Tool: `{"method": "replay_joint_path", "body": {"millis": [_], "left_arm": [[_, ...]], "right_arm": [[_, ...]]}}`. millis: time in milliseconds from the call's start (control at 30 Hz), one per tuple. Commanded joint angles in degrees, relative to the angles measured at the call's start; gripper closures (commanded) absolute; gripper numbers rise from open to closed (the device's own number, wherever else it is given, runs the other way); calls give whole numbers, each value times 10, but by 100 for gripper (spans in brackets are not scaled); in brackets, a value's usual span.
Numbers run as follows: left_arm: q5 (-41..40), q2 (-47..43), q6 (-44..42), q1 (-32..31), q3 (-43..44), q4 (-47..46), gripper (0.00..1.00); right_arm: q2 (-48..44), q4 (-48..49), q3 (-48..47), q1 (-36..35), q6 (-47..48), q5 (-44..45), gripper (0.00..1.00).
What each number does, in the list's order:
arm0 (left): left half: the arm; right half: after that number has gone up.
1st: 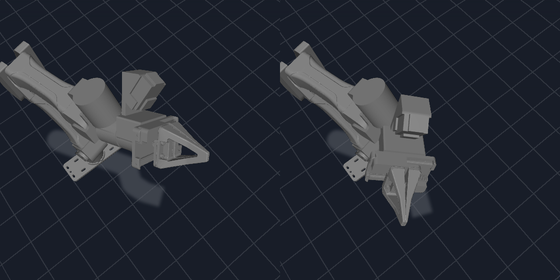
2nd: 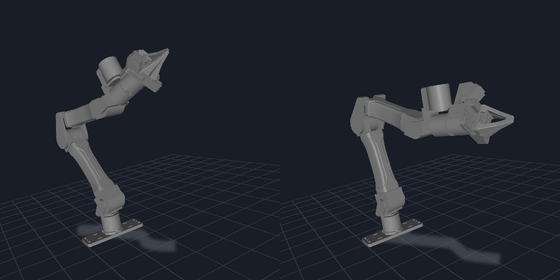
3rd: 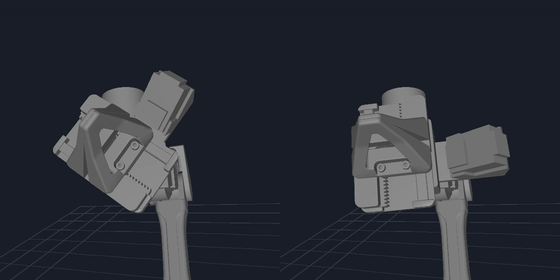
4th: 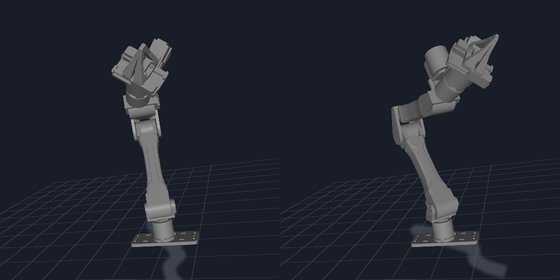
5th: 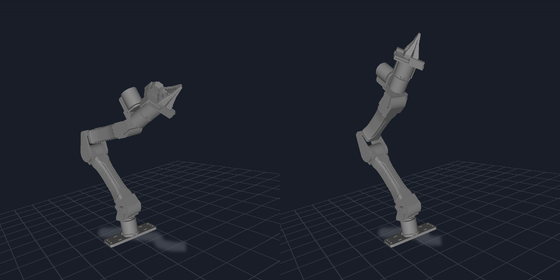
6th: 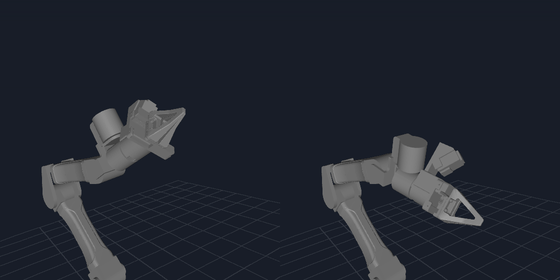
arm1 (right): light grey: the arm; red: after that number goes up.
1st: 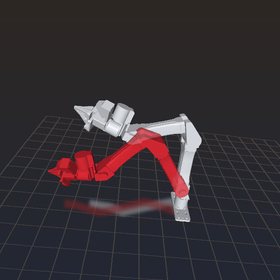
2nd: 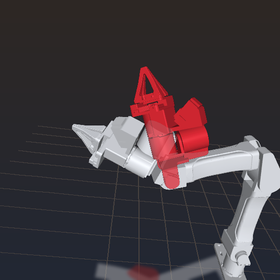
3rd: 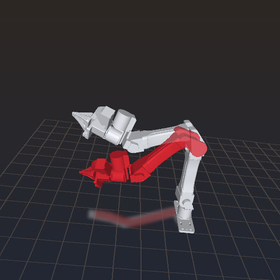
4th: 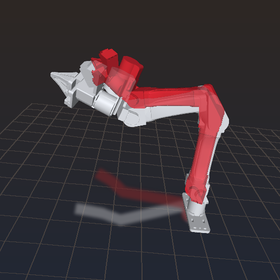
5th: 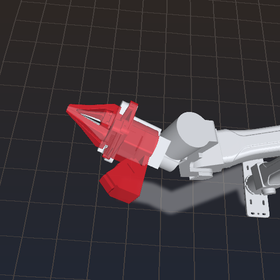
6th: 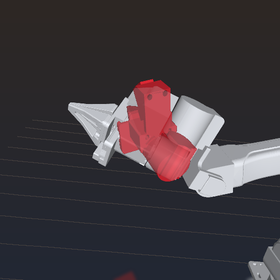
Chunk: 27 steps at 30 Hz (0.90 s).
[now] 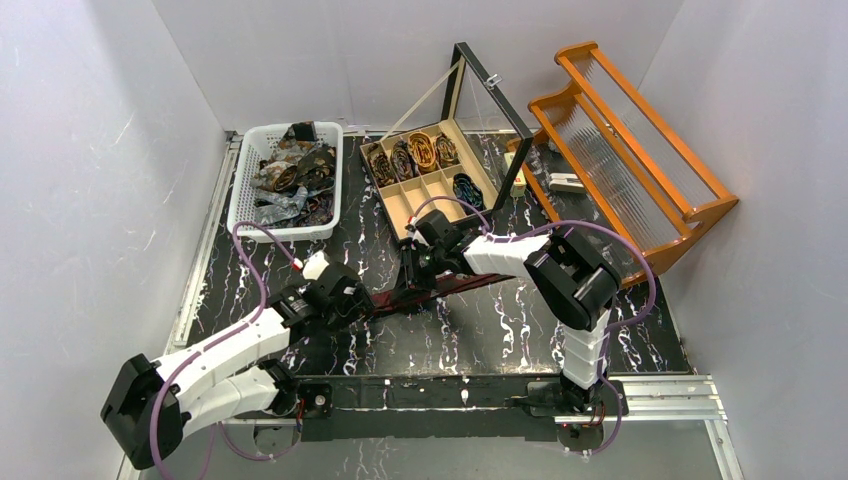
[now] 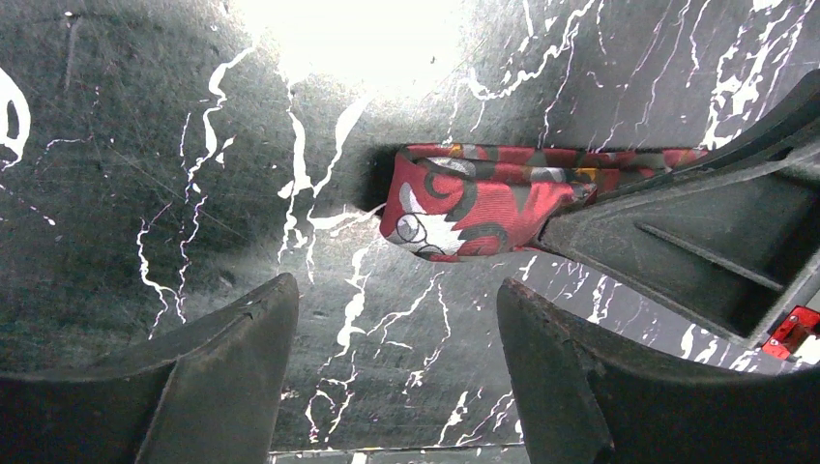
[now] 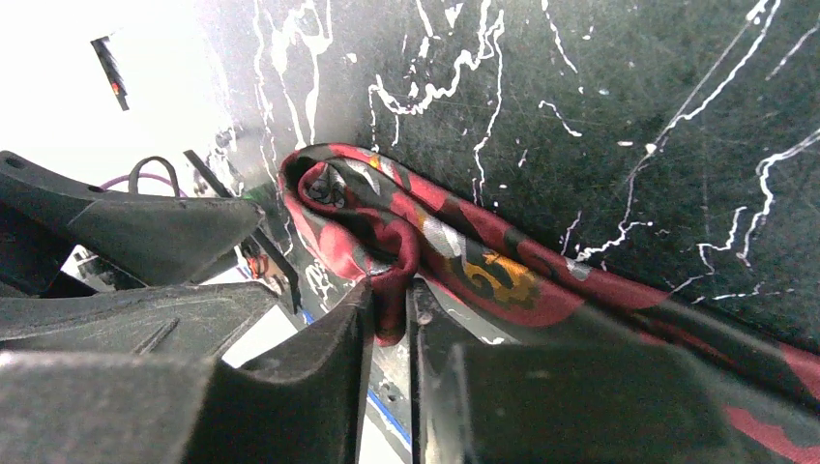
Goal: Roll the ties
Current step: Roll the tie at the center of the board.
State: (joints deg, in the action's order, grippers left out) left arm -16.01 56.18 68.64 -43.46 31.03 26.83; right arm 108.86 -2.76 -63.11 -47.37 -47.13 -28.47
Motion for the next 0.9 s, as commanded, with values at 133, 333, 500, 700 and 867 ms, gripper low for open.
{"method": "replay_joint_path", "body": {"millis": [133,333,500,700,867], "left_arm": [[20,-36,3,33,-29,-13,28],[33,-42,9,38,-47,-32,29],[34,-45,11,38,-50,-32,29],[34,-46,11,39,-52,-34,30],[35,-50,12,39,-54,-34,30]], "right_arm": [[-10,70,-7,-1,8,-24,79],[-1,82,3,12,28,-33,79],[-15,76,26,15,40,-18,75],[-11,53,31,18,69,5,71],[-24,-2,-2,20,117,26,56]]}}
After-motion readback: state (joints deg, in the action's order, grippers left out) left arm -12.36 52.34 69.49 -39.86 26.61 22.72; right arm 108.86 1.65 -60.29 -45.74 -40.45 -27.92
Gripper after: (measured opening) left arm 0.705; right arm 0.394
